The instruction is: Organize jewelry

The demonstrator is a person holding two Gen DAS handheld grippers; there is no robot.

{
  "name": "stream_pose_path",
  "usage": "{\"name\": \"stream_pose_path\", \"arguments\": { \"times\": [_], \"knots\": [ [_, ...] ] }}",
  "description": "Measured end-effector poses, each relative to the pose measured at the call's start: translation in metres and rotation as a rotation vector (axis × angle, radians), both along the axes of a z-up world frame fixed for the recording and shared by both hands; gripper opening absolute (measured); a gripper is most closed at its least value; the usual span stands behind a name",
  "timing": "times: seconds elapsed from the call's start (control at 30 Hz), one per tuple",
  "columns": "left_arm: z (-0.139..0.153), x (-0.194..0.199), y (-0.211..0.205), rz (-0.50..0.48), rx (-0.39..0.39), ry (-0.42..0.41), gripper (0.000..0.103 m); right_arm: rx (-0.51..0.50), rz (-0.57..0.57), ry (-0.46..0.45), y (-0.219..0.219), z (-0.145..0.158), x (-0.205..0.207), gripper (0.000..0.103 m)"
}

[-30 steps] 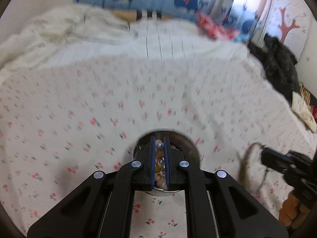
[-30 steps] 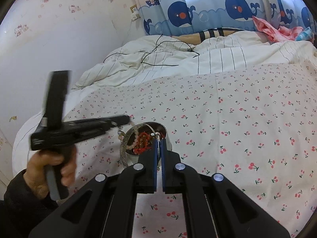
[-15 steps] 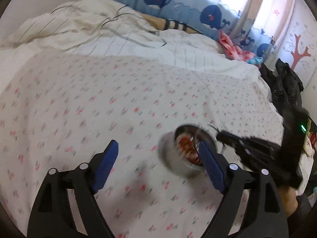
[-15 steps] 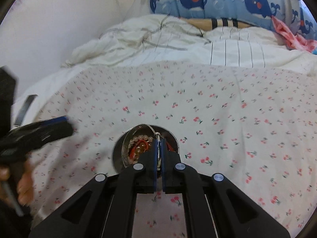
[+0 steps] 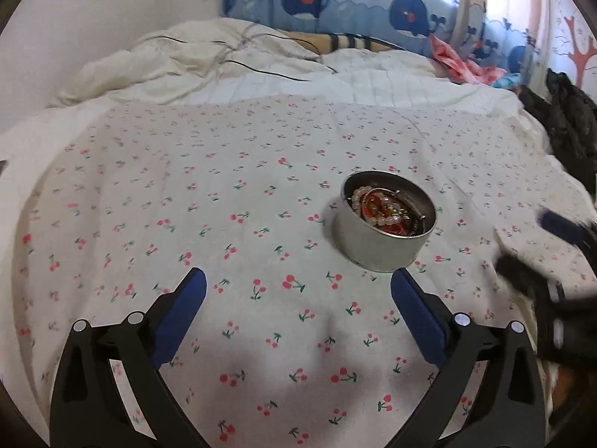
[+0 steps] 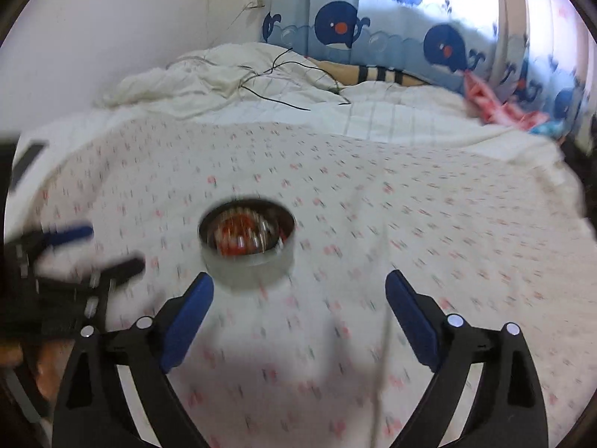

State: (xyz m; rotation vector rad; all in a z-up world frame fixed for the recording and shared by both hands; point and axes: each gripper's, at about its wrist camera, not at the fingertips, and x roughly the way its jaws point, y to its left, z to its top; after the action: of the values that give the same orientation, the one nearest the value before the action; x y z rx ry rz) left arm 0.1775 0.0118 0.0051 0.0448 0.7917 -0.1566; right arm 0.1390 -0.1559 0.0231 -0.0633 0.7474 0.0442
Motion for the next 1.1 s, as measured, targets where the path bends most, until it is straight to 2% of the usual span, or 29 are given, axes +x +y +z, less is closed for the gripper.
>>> {"name": "stream_pose_path", "arguments": {
  "times": [0.03,0.1,0.23,0.33,1.1],
  "knots": [
    [-0.001,-0.002,-0.001,0.014,-0.010,-0.001,0.095,-0.020,-0.021,0.007,0.001,-0.003,-0.009,0.095],
    [-0.002,-0.005,-0.004,0.020,-0.020,0.003,0.095,0.013,-0.053,0.029,-0.004,-0.009,-0.014,0.095],
    [-0.004,-0.007,-0.011,0.021,0.016,-0.006,0.095,0.021,-0.091,0.058,-0.010,-0.017,-0.008,0.095],
    [-0.005,-0.009,-0.012,0.024,0.015,-0.002,0.095,0.041,-0.112,0.053,-0.014,-0.016,-0.011,0.096],
    [-0.006,-0.006,-0.010,0.022,0.007,0.034,0.095,0.042,-0.105,0.061,-0.010,-0.017,-0.008,0.096]
  ]
}}
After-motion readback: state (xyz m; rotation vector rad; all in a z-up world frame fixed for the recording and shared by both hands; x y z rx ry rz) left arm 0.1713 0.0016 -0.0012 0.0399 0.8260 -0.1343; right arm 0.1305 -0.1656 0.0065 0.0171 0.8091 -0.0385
